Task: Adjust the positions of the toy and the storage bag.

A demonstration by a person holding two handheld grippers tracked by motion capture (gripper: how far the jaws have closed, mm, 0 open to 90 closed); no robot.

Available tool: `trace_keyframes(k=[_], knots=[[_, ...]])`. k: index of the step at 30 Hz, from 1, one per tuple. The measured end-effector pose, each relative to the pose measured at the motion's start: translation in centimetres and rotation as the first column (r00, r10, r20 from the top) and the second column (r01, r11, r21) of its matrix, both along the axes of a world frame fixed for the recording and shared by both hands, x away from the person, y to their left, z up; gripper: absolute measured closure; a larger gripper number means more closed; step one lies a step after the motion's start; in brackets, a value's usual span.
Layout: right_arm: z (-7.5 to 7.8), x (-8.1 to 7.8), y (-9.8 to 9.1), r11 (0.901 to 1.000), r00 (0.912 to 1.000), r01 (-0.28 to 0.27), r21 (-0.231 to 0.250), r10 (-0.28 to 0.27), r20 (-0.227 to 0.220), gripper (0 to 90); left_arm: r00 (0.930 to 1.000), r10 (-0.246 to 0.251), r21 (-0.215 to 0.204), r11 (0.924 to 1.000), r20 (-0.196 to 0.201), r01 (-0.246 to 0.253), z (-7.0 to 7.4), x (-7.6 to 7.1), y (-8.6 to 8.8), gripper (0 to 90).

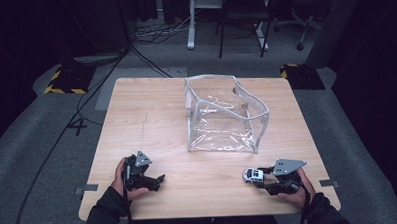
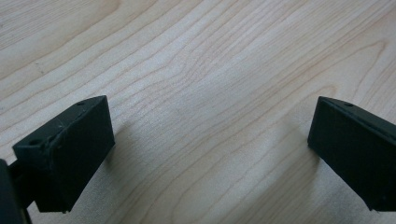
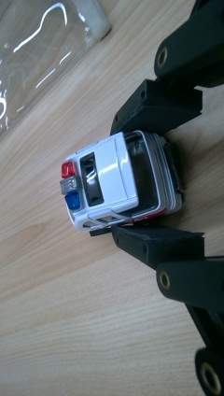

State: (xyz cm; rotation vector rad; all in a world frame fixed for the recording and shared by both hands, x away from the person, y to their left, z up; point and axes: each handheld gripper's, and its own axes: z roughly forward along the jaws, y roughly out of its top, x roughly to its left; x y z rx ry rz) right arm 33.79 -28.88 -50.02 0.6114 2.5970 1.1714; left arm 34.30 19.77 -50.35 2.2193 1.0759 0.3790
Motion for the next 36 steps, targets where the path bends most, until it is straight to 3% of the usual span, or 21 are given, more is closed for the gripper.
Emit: trace_keyframes(k=[9,12,17,20,21,22,23,27,28,30,31,34,36], knots=[[0.0,0.4,-1.7,0.9932,0.993,0.116,-0.005,-0.116,0.019,46.8,1.0,0.0,0.001,1.0,0.001,0.0,0.0,0.0,0.0,0.7],[0.0,0.8,-2.4,0.9817,0.9815,0.19,-0.003,-0.19,0.021,46.8,1.0,0.0,-0.001,1.0,-0.002,0.0,0.0,0.0,0.0,0.7],[0.1,1.2,-2.9,0.9691,0.969,0.247,-0.008,-0.246,0.018,46.8,1.0,0.0,-0.005,1.0,-0.007,0.0,0.0,0.0,0.0,0.7],[0.1,1.7,-3.7,0.9518,0.9517,0.307,-0.008,-0.307,0.018,46.8,1.0,-0.001,-0.005,1.0,-0.008,0.001,0.0,0.0,0.0,0.7],[0.1,1.7,-3.7,0.9518,0.9517,0.307,-0.008,-0.307,0.018,46.8,1.0,-0.001,-0.005,1.0,-0.008,0.001,0.0,0.0,0.0,0.7],[0.0,2.0,-4.2,0.9368,0.9367,0.35,0.0,-0.35,0.011,46.8,1.0,0.0,-0.001,1.0,-0.002,0.0,0.0,0.0,0.0,0.7],[0.0,2.1,-4.4,0.9315,0.9315,0.364,0.001,-0.364,0.011,46.8,1.0,0.0,-0.001,1.0,-0.002,0.0,0.0,0.0,0.0,0.7],[0.0,2.7,-5.3,0.9112,0.9111,0.412,0.003,-0.412,0.011,46.8,1.0,0.0,0.0,1.0,0.0,0.0,0.0,0.0,0.0,0.7],[0.0,2.7,-5.3,0.9112,0.9111,0.412,0.003,-0.412,0.011,46.8,1.0,0.0,0.0,1.0,0.0,0.0,0.0,0.0,0.0,0.7],[0.0,3.1,-5.6,0.9024,0.9024,0.431,0.007,-0.431,0.005,46.8,1.0,0.0,-0.001,1.0,-0.002,0.0,0.0,0.0,0.0,0.7],[0.0,3.4,-5.8,0.8915,0.8915,0.453,0.008,-0.453,0.004,46.8,1.0,-0.001,-0.001,1.0,-0.002,0.001,0.0,0.0,0.0,0.7],[0.0,3.7,-6.1,0.8846,0.8846,0.466,0.009,-0.466,-0.002,46.8,1.0,-0.001,0.0,1.0,0.0,0.001,0.0,0.0,0.0,0.7],[0.0,4.3,-6.6,0.8686,0.8688,0.495,0.017,-0.495,-0.012,46.8,1.0,0.0,-0.001,1.0,-0.002,0.0,0.0,0.0,0.0,0.7]])
